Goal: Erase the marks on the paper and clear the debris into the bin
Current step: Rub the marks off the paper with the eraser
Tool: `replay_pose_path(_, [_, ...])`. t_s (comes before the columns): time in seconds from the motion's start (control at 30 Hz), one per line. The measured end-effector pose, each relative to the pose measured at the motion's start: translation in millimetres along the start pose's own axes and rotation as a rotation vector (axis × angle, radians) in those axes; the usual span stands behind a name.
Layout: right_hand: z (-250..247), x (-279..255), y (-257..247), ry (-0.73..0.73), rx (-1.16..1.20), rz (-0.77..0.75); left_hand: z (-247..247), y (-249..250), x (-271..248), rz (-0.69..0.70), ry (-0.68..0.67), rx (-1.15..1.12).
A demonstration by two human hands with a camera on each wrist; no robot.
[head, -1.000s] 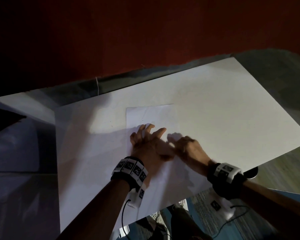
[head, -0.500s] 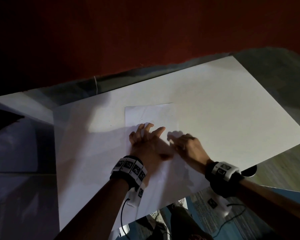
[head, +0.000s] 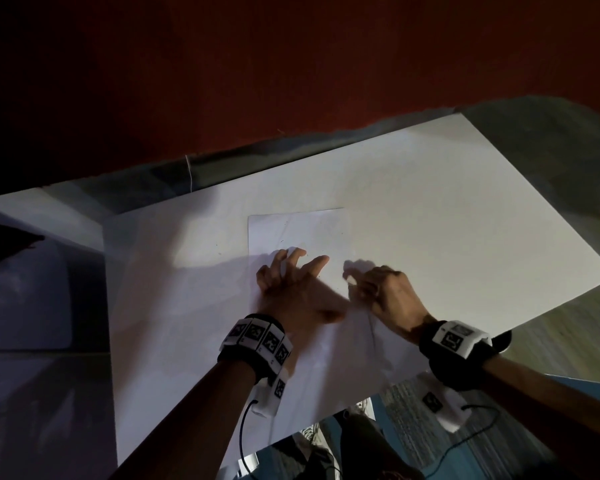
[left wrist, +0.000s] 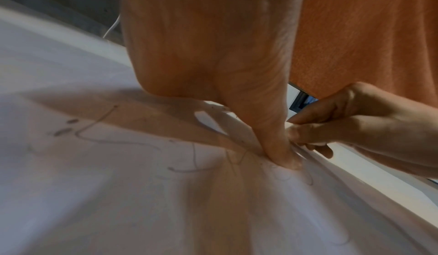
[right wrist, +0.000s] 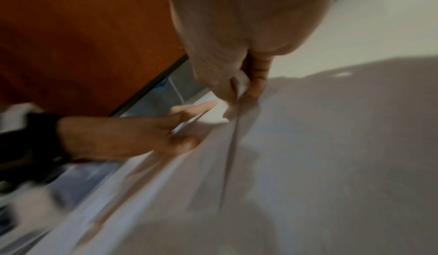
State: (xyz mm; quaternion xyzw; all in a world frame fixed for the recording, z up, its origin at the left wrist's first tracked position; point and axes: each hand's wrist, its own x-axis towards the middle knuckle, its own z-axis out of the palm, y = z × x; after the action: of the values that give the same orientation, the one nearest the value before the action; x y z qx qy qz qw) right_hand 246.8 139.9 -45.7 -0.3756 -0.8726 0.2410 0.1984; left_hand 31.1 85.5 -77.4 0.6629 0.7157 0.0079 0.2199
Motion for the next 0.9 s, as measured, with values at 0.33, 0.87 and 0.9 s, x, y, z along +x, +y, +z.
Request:
replay_pose_path(0.33, [-3.5, -8.1, -3.8, -0.011, -0.057, -0.061, -1.7, -0.8, -1.7, 0.006, 0.021, -0.012])
replay_pose_path(0.87, [7.7, -19.6, 2.9, -0.092, -0.12, -0.08, -2.6, -0.9, -0.4, 0.012, -0.016, 0.005])
replay_pose_path(0.9, [5.5, -19.8, 5.0, -0.095, -0.127, -0.098, -2.7, -0.5, -0.2, 0.004, -0.02, 0.004])
